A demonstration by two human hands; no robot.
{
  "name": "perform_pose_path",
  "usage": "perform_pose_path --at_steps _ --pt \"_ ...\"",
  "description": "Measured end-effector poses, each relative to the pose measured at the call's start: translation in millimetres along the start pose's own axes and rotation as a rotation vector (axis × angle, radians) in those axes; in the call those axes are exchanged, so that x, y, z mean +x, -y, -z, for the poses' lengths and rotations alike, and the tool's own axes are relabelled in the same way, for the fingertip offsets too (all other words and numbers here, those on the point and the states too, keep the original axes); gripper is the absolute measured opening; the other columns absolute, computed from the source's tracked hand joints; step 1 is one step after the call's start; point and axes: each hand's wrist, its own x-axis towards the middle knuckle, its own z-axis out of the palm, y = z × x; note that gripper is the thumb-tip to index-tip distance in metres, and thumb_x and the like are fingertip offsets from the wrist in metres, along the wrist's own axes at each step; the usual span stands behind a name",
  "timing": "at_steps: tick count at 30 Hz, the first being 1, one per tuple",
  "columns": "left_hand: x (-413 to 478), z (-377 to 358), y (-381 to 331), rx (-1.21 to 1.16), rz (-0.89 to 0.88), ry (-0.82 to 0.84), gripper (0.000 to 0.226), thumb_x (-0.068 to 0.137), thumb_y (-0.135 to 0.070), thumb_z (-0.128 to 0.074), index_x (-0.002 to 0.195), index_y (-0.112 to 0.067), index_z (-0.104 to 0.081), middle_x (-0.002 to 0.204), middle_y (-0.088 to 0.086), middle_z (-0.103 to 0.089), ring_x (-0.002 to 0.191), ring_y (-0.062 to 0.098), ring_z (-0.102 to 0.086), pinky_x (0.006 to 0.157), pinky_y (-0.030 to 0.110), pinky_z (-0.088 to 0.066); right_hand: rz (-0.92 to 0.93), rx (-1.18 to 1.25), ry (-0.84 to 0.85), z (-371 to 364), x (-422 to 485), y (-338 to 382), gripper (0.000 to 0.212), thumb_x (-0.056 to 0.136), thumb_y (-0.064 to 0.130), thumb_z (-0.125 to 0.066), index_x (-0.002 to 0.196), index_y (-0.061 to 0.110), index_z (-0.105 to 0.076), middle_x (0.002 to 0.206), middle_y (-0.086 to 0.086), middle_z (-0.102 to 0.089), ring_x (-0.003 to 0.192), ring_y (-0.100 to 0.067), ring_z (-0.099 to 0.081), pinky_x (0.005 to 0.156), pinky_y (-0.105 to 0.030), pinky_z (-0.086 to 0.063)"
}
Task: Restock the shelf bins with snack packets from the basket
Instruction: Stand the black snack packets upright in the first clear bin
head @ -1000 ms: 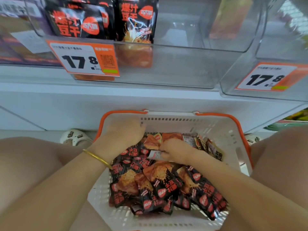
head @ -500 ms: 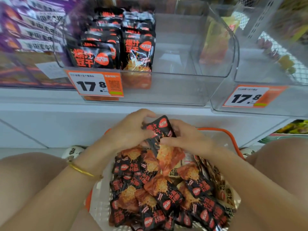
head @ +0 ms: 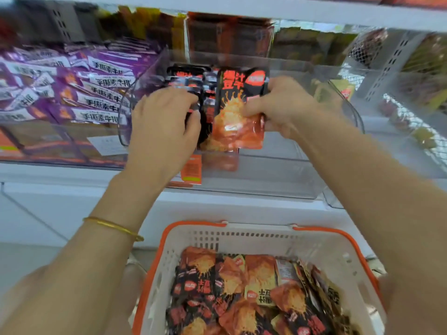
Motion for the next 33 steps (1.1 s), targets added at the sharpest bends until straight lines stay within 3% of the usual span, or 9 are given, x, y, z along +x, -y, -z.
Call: perform_pose_path --at_steps 4,7,11,16,20,24,27,30,33 --pt "-9 -15 3 0.129 0.014 -0.026 0.042 0.090 -0.032 -0.031 0.109 -0.017 -0.064 0.119 0.002 -0.064 0.117 0.024 -0.053 0.109 0.046 -0.023 -0.149 -0.398 0.148 -25 21 -31 0.040 0.069 0.004 -0.081 0.103 0.004 -0.061 0.093 -0.009 -0.062 0.079 -0.021 -0.058 0.083 -0.035 -0.052" --pt "-9 -17 5 0.148 0.009 -0.040 0.043 0.091 -0.033 -0.029 0.107 -0.017 -0.066 0.114 0.002 -0.066 0.112 0.024 -0.056 0.108 0.044 -0.023 -0.110 -0.529 0.149 -30 28 -40 0.042 0.065 0.017 -0.086 0.099 0.007 -0.062 0.087 -0.005 -0.064 0.079 -0.021 -0.061 0.070 -0.022 -0.054" --pt "-8 -18 2 0.165 0.009 -0.032 0.042 0.092 -0.032 -0.029 0.106 -0.018 -0.066 0.112 0.002 -0.067 0.111 0.024 -0.057 0.108 0.044 -0.024 -0.114 -0.649 0.153 -32 31 -39 0.044 0.073 0.026 -0.081 0.106 0.003 -0.061 0.097 -0.013 -0.069 0.085 -0.028 -0.068 0.081 -0.040 -0.056" --pt "-9 -18 4 0.181 -0.013 -0.045 0.043 0.092 -0.032 -0.029 0.107 -0.018 -0.066 0.113 0.002 -0.067 0.111 0.024 -0.057 0.107 0.045 -0.025 -0.029 -0.591 0.035 -34 35 -37 0.033 0.076 0.017 -0.078 0.101 0.002 -0.062 0.080 -0.018 -0.071 0.063 -0.031 -0.071 0.063 -0.045 -0.060" --pt "-9 -18 4 0.189 -0.023 -0.040 0.043 0.092 -0.032 -0.028 0.106 -0.017 -0.066 0.111 0.002 -0.067 0.110 0.025 -0.057 0.107 0.044 -0.025 -0.154 -0.477 0.104 -36 32 -39 0.042 0.076 0.016 -0.079 0.111 0.004 -0.061 0.102 -0.017 -0.069 0.084 -0.033 -0.069 0.078 -0.046 -0.058" --pt "-9 -21 6 0.195 -0.042 -0.063 0.042 0.092 -0.032 -0.029 0.105 -0.017 -0.067 0.110 0.001 -0.067 0.108 0.024 -0.058 0.108 0.044 -0.025 -0.245 -0.355 0.149 -34 28 -37 0.041 0.076 0.012 -0.078 0.112 0.002 -0.061 0.106 -0.015 -0.068 0.082 -0.029 -0.067 0.075 -0.039 -0.058" --pt "-11 -20 6 0.158 -0.055 -0.107 0.040 0.093 -0.031 -0.032 0.107 -0.016 -0.067 0.115 0.002 -0.066 0.112 0.024 -0.056 0.110 0.045 -0.023 -0.264 -0.366 0.162 -28 24 -33 0.034 0.076 0.012 -0.078 0.103 0.002 -0.060 0.110 -0.013 -0.065 0.095 -0.029 -0.066 0.086 -0.040 -0.055" --pt "-20 -12 -2 0.065 -0.100 -0.217 0.030 0.093 -0.026 -0.041 0.106 -0.014 -0.066 0.117 0.001 -0.065 0.110 0.024 -0.054 0.106 0.042 -0.026 -0.278 -0.352 0.169 -21 13 -26 0.029 0.077 0.008 -0.077 0.076 0.006 -0.049 0.088 -0.010 -0.060 0.094 -0.030 -0.066 0.085 -0.041 -0.055" --pt "-42 0 -21 0.020 -0.188 -0.320 0.024 0.092 -0.022 -0.046 0.099 -0.013 -0.068 0.106 -0.001 -0.067 0.097 0.026 -0.053 0.086 0.040 -0.032 -0.187 -0.278 0.113 -9 -6 -13 0.036 0.079 0.001 -0.073 0.070 0.009 -0.039 0.065 -0.010 -0.050 0.069 -0.032 -0.065 0.067 -0.041 -0.058"
